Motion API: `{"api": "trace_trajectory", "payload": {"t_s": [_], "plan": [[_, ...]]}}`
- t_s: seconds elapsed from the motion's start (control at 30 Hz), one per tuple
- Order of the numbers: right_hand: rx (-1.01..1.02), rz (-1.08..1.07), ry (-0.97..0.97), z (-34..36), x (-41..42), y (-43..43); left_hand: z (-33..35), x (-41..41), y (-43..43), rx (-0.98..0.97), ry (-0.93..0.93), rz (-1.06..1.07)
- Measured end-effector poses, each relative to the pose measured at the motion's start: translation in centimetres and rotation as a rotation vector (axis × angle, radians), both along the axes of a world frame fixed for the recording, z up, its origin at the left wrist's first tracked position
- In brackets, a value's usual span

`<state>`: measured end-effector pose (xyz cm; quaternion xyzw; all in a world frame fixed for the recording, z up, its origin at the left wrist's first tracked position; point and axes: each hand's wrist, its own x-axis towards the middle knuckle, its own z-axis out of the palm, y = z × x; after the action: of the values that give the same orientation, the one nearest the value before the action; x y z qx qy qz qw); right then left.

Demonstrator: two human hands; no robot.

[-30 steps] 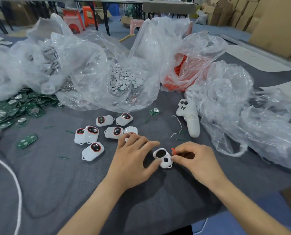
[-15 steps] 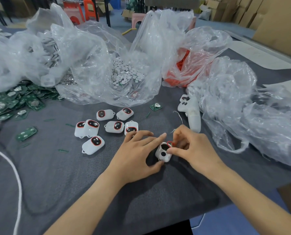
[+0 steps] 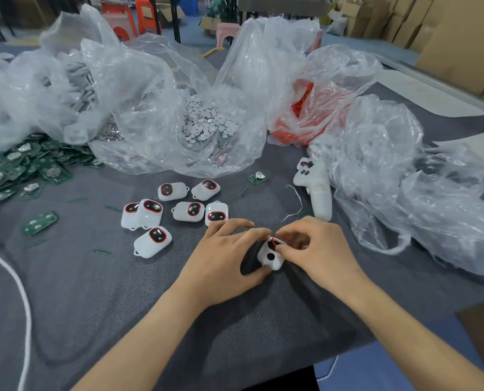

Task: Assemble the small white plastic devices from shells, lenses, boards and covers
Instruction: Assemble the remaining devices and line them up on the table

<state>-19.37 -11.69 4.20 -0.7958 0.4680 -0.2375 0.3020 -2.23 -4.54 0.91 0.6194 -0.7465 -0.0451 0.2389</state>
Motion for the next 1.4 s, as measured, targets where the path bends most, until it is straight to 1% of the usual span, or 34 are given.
{"api": "trace_trajectory", "payload": {"t_s": [0.23, 0.37, 0.63, 0.8, 0.93, 1.07, 1.17, 1.27, 1.33, 1.4], "plan": [[-0.029, 0.061, 0.052, 0.2, 0.3, 0.0, 0.1, -0.1, 0.1, -0.032, 0.011, -0.003], [-0.048, 0.056, 0.064, 0.1, 0.4, 0.1, 0.1, -0.1, 0.2, -0.041, 0.02, -0.005], [-0.021, 0.078, 0.093, 0.3, 0.6, -0.2, -0.2, -0.1, 0.3, -0.051, 0.019, -0.022], [0.046, 0.078, 0.02, -0.1, 0.3, -0.7, -0.4, 0.0, 0.3, -0.059, 0.023, -0.036], [0.079, 0.07, -0.11, -0.9, -0.3, -0.4, -0.6, 0.0, 0.2, -0.078, 0.025, -0.059], [0.124, 0.085, -0.11, -1.2, -0.5, -0.7, -0.6, -0.1, 0.2, -0.1, 0.017, -0.054], [0.261, 0.137, -0.127, -0.7, -0.7, -1.5, -0.5, -0.2, 0.2, -0.141, -0.022, -0.044], [0.418, 0.244, -0.13, -0.2, -1.3, -2.6, -0.4, -0.3, 0.3, -0.162, -0.039, -0.035], [0.45, 0.289, -0.147, -0.1, -1.5, -2.9, -0.3, -0.3, 0.3, -0.15, -0.039, -0.03], [0.43, 0.319, -0.139, -0.3, -1.5, -3.1, -0.2, -0.3, 0.4, -0.123, -0.027, -0.024]]}}
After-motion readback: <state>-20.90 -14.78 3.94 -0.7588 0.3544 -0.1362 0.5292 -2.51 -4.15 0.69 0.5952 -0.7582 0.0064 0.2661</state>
